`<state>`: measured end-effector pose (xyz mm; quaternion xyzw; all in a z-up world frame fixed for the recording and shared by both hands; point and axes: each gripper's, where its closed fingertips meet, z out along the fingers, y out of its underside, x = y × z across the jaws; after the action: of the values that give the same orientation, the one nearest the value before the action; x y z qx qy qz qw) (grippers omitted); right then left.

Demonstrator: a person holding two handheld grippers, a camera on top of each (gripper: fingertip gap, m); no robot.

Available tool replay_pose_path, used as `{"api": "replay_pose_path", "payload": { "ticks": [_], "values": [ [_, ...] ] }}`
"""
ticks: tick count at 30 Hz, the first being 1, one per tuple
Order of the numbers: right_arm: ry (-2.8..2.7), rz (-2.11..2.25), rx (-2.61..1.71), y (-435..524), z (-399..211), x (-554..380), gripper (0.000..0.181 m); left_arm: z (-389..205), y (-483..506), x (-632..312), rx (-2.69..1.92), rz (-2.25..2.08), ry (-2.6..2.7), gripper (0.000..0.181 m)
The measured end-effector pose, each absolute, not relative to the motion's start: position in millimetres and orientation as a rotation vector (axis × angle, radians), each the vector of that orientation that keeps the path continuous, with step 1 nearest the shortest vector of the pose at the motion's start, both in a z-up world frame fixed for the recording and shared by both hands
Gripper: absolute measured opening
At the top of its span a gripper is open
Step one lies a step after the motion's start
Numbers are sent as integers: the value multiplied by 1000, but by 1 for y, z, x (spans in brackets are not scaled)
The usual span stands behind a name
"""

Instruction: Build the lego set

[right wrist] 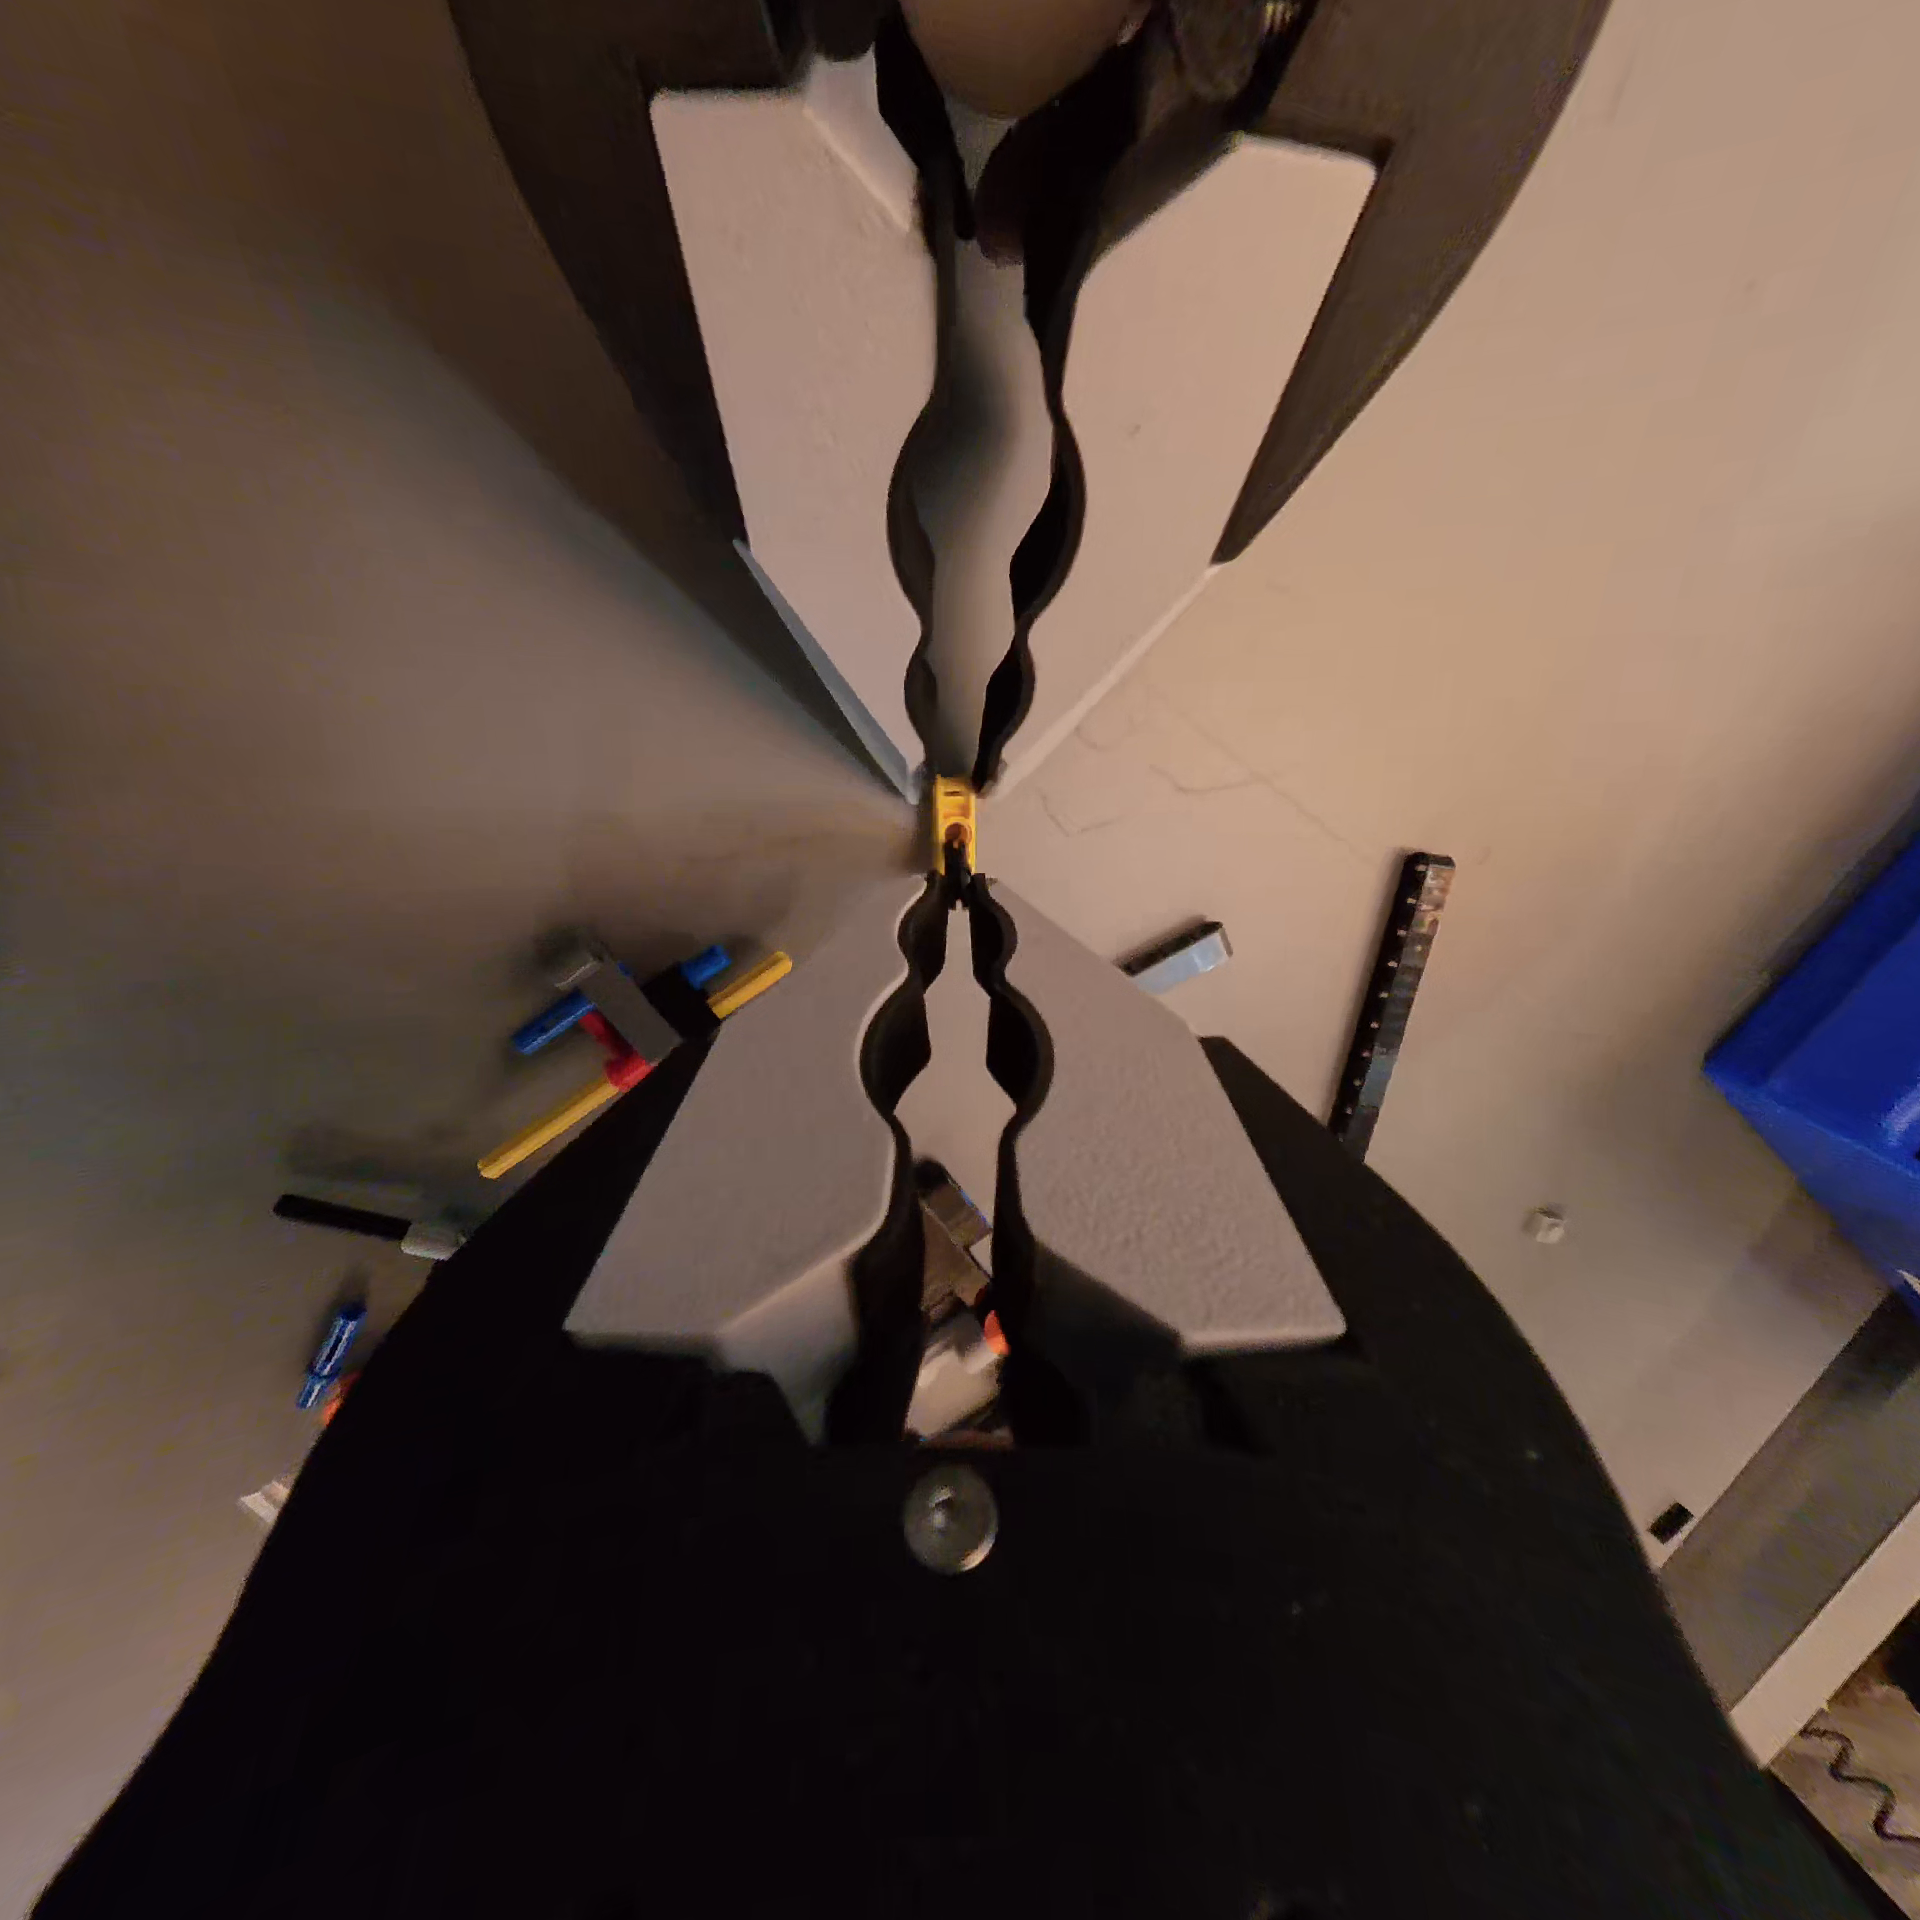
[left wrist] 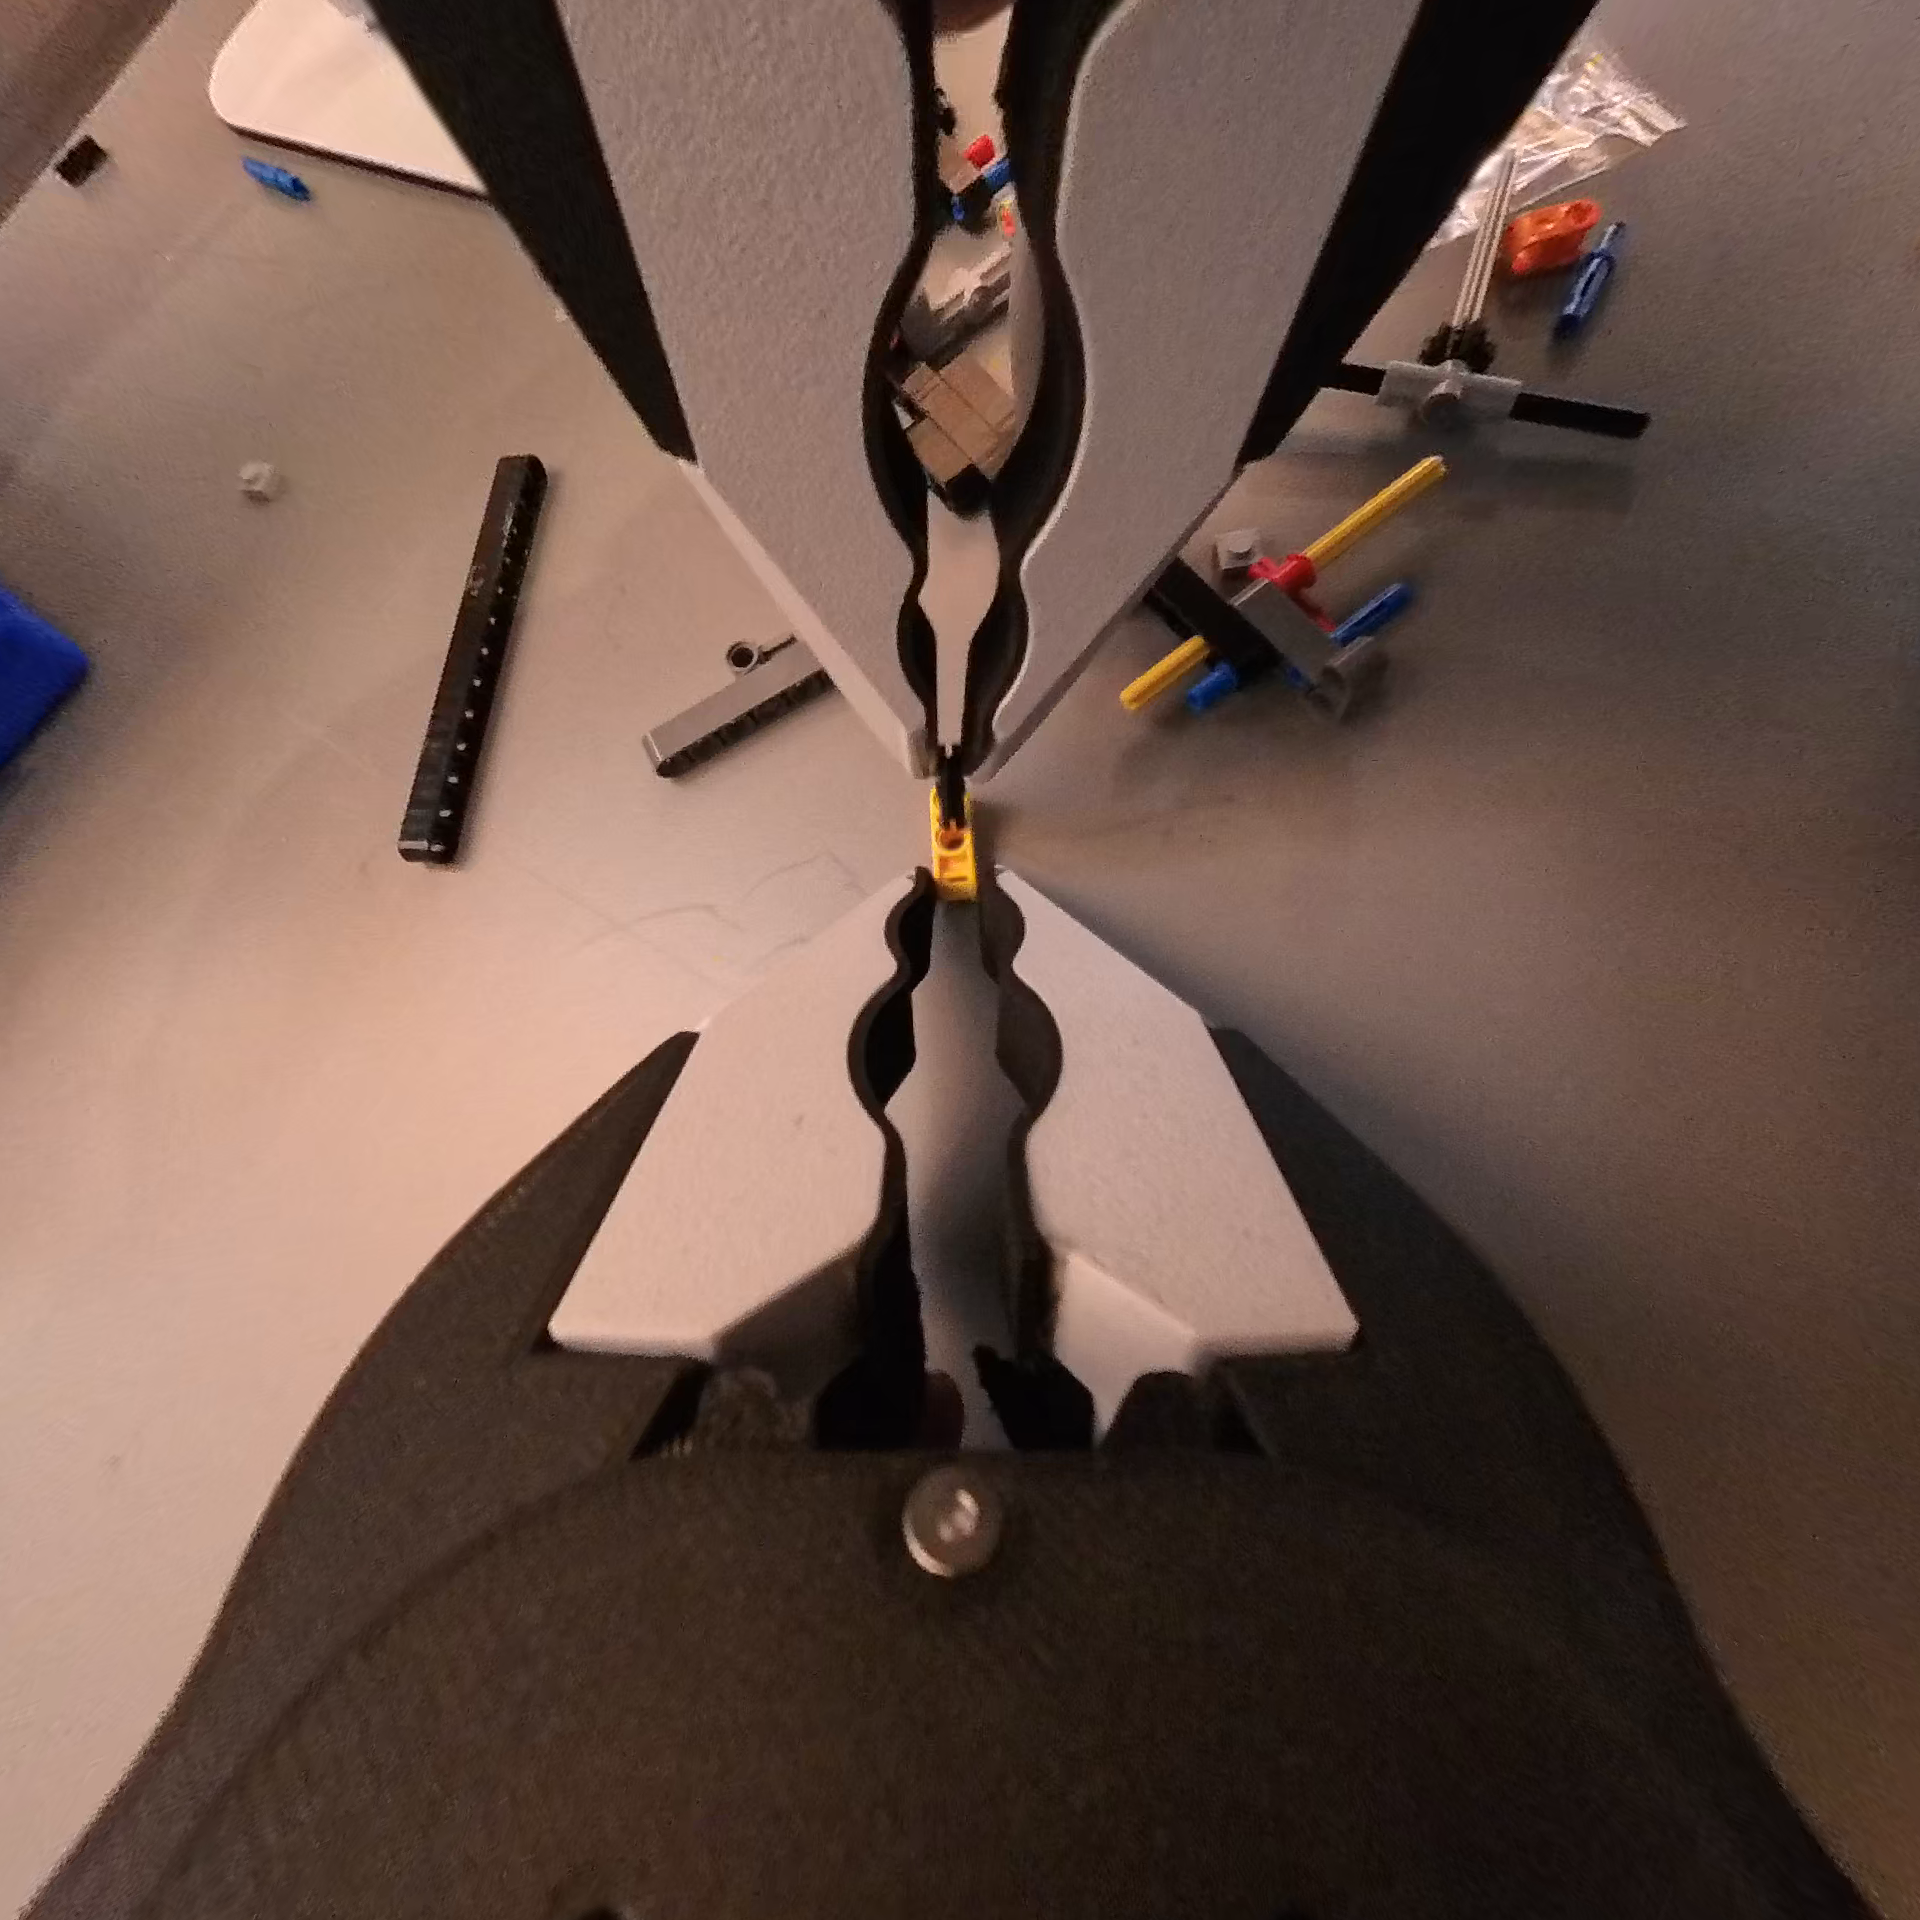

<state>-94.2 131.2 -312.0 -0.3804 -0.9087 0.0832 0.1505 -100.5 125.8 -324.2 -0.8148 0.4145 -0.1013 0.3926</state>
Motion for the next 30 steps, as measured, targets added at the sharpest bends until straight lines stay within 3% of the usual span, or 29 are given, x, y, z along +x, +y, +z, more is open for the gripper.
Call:
{"api": "replay_pose_path", "payload": {
  "ticks": [9, 30],
  "values": [
    [-2593, 296, -1135, 132, -313, -95, 2, -316, 118, -99, -2010, -337, 1075, 11],
    [-2573, 359, -1160, 130, -313, -101, 2, -320, 122, -96, -1978, -242, 1139, 5]
  ]
}}
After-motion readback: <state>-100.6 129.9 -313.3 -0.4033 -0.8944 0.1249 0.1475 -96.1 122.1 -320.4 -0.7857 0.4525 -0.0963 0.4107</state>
